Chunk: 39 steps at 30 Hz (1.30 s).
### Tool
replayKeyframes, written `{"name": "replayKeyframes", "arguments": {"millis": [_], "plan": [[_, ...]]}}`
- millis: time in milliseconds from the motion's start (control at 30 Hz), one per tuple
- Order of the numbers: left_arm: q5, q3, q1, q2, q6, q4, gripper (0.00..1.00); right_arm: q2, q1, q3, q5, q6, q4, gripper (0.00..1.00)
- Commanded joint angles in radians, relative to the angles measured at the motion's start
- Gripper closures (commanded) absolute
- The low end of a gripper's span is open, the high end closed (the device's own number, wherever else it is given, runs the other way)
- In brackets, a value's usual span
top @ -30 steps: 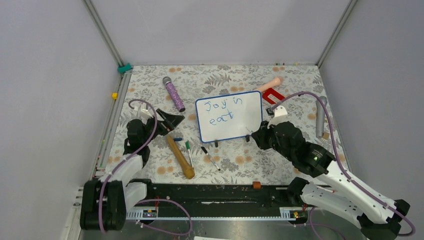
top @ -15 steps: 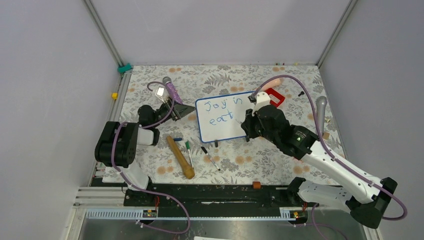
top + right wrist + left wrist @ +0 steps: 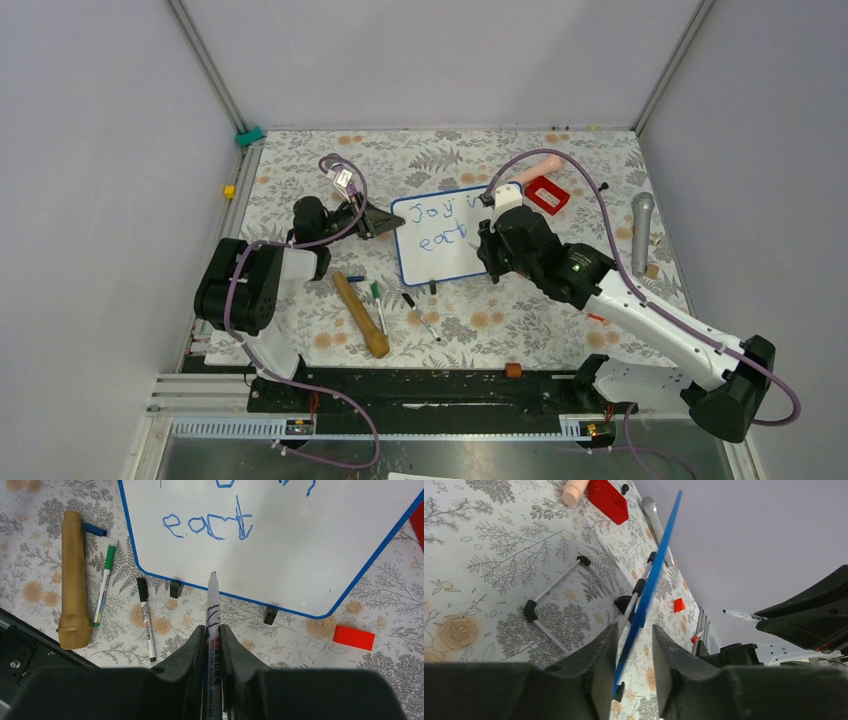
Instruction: Write a sentence on the whiteboard
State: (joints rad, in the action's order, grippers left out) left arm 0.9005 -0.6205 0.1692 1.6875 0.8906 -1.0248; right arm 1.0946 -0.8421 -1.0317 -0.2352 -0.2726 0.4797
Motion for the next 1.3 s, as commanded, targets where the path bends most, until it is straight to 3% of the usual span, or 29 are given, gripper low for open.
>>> {"name": "replayKeyframes", "arguments": {"millis": [0,300,800,900,967,1267], "plan": [[0.014,-0.036,-0.004,0.045,-0.005,-0.061,0.75,0.036,0.006,-0.048,-0.020,0.038,-0.049,1.00],[0.016,-0.032,-0.015,0.064,0.011,-0.092,1.00,0.131,0.006,-0.041,-0.117,0.010,-0.155,1.00],[0.033,-0.009,-0.018,0.057,0.010,-0.120,0.99,0.286,0.008,-0.190,-0.204,0.049,-0.055,1.00],[0.038,0.003,-0.018,0.047,0.014,-0.139,0.70,0.291,0.008,-0.198,-0.190,0.046,-0.041,1.00],[0.039,0.000,-0.017,0.041,0.004,-0.120,0.60,0.286,0.009,-0.191,-0.176,0.044,-0.041,1.00],[0.060,-0.083,-0.019,0.058,-0.023,-0.072,0.55,0.263,0.014,-0.172,-0.156,0.056,-0.041,1.00]]}}
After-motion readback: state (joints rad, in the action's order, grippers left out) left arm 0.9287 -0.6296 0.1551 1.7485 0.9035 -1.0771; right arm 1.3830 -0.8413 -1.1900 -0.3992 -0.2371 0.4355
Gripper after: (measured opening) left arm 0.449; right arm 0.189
